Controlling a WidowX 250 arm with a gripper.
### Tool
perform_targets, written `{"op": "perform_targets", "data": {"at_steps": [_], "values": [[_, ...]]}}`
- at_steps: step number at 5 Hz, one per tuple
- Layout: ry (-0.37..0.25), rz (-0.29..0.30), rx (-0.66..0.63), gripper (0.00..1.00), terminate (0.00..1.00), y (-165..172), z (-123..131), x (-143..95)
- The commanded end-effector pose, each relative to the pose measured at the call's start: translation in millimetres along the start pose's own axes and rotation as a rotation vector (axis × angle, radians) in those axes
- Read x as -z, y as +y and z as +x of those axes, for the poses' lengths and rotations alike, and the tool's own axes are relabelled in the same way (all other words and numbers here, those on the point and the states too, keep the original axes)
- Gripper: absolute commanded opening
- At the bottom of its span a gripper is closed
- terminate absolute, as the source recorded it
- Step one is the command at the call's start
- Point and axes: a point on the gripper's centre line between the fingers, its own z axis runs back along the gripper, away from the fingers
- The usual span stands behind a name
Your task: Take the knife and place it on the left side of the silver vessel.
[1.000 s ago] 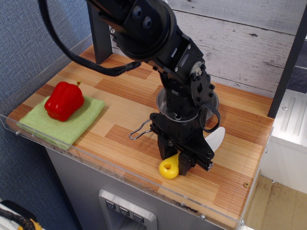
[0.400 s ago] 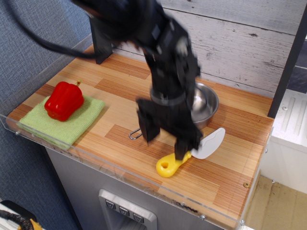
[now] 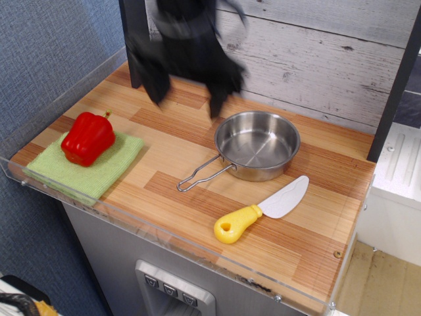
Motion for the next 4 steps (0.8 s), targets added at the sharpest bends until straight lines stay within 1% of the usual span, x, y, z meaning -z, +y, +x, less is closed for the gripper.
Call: {"op": "perform_targets", "data": {"at_steps": [1, 2, 3, 4], "values": [[0.113, -0.089, -0.115, 1.00, 0.00, 60, 34, -38], [0.197, -0.231, 0.004, 1.00, 0.00, 49, 36, -18], [0.233, -0.308, 0.111, 1.00, 0.00, 36, 34, -7], [0.241, -0.312, 0.140, 1.00, 0.00, 32, 31, -4]]}}
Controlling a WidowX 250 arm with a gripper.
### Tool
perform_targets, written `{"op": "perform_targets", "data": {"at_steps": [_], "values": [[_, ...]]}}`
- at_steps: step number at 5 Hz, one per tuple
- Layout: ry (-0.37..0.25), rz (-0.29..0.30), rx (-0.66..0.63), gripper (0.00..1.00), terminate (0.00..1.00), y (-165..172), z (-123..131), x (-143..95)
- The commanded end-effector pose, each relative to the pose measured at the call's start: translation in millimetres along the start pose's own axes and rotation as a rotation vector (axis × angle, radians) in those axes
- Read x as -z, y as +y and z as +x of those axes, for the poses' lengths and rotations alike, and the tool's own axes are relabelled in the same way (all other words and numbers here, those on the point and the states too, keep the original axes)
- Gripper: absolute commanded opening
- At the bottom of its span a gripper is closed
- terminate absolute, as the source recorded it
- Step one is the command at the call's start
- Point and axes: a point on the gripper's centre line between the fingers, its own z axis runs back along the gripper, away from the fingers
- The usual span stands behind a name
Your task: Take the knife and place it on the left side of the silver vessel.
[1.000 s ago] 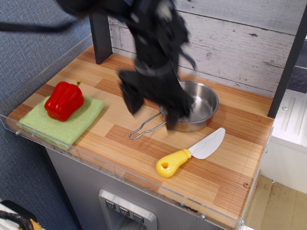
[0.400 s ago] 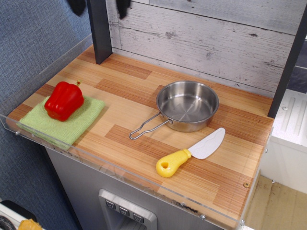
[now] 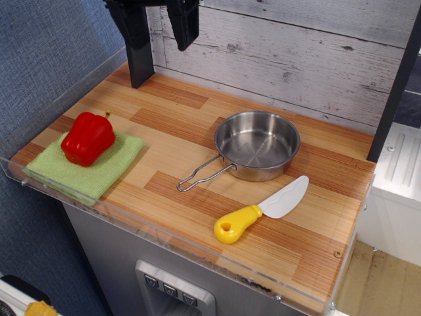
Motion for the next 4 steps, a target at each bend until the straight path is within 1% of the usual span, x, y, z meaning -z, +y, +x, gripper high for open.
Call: {"op": "perform_targets", "data": {"at_steps": [1, 2, 3, 4], "values": [[-0.057, 0.091, 0.062, 1.00, 0.00, -1.0, -11.5, -12.3], [-0.082, 0.149, 0.072, 1.00, 0.00, -4.2, -12.2, -18.2], [-0.085, 0.160, 0.079, 1.00, 0.00, -6.1, -11.8, -17.9], [-0.082, 0.153, 0.082, 1.00, 1.00, -6.2, -12.6, -17.3]]}}
